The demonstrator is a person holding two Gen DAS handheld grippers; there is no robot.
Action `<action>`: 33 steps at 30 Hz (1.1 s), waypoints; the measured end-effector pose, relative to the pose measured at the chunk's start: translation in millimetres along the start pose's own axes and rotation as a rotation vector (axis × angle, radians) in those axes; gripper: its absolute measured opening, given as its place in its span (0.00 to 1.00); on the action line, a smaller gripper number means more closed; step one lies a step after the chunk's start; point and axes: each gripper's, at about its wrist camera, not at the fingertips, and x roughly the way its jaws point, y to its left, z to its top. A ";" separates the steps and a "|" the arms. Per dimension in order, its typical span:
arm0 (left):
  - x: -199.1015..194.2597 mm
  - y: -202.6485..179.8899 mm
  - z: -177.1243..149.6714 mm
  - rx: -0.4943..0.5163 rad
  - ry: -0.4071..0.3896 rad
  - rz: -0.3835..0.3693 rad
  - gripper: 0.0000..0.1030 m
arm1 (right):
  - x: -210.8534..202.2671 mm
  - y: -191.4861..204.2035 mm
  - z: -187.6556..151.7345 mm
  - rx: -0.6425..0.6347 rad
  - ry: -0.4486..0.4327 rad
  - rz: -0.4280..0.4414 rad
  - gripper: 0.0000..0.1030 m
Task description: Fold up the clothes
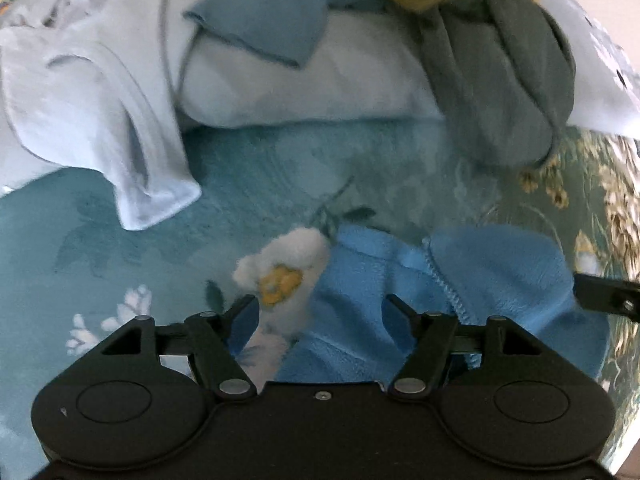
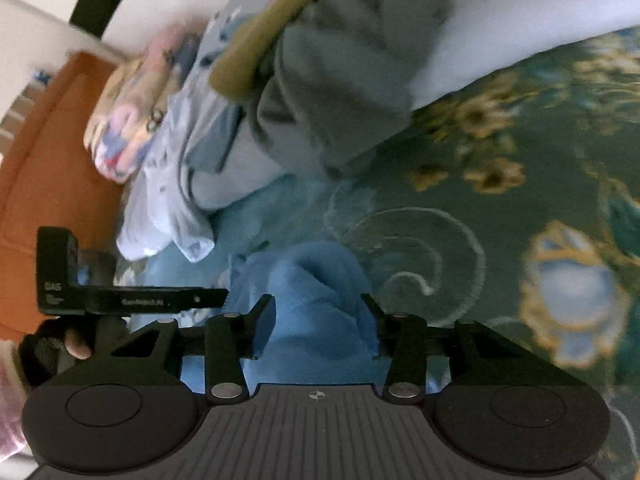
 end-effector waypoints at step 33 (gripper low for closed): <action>-70.4 44.3 -2.6 -0.229 -0.376 0.022 0.11 | 50.0 64.3 44.8 -0.103 -0.073 -0.023 0.17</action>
